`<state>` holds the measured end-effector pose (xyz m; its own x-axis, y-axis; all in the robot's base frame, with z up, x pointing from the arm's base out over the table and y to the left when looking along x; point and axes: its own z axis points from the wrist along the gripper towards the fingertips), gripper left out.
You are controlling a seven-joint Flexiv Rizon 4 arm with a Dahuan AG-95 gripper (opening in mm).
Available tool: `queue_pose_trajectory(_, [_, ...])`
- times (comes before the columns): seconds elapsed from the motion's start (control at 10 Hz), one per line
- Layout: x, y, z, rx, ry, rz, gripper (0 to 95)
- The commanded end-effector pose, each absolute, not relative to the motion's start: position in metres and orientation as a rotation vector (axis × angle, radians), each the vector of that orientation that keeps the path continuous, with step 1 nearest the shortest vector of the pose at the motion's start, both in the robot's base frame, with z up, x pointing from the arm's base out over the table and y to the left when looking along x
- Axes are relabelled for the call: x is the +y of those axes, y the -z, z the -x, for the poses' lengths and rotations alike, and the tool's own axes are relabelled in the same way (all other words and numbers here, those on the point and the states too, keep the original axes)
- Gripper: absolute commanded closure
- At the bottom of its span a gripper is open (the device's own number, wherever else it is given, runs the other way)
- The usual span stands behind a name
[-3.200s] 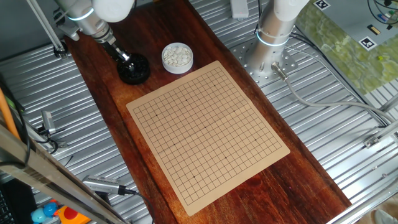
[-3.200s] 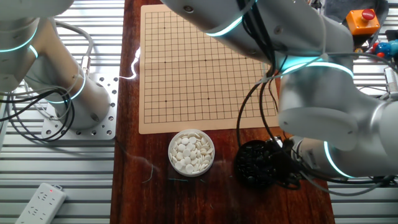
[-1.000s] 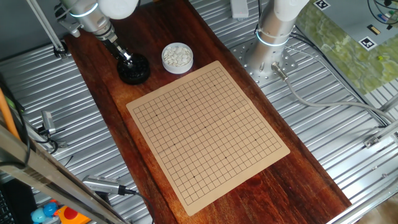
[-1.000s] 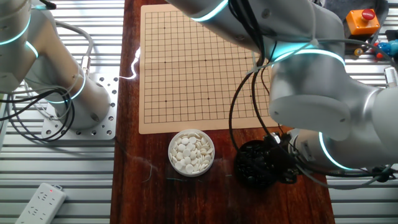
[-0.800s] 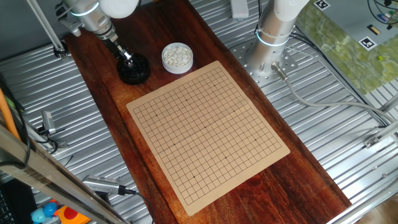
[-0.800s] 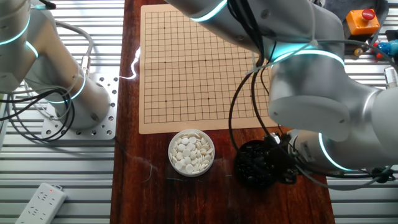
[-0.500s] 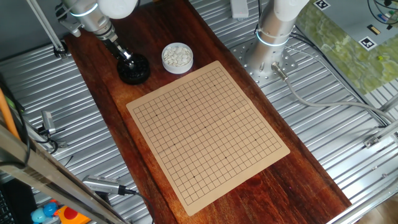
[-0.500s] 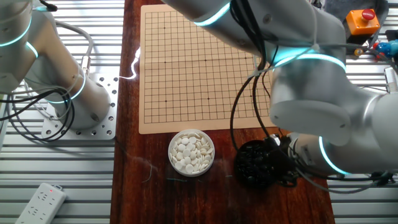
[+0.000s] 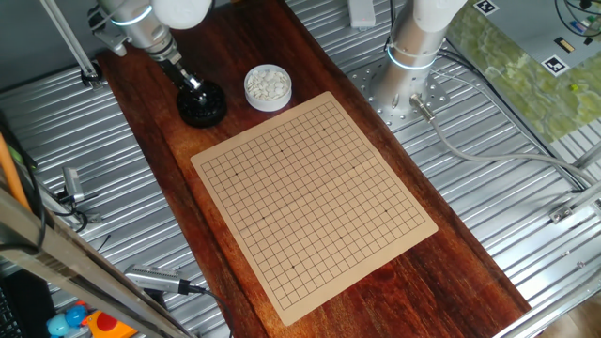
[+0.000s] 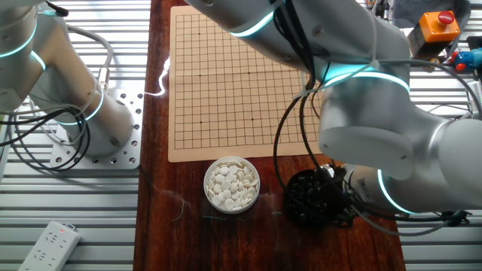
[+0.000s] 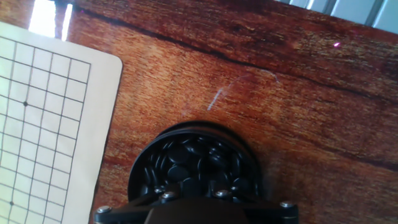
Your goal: Play the first move as black on the 3-4 point in the upper right corner of the Go board
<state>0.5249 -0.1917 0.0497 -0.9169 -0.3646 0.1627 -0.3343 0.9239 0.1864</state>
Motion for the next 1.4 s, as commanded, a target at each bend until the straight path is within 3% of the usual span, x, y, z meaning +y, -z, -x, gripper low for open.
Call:
queue_pose_trajectory(0.1, [-0.1923, -0.0478, -0.5229, -2.892, 0.23, -0.526, 76.0])
queue_pose_trajectory(0.5, [-0.1916, -0.0457, -0.521, -2.895, 0.232, -0.52, 76.0])
queue_pose_trajectory(0.6, [-0.1915, -0.0457, -0.521, -2.897, 0.227, -0.512, 95.0])
queue_pose_trajectory(1.4, [-0.1916, -0.0462, -0.521, -2.905, 0.213, -0.523, 95.0])
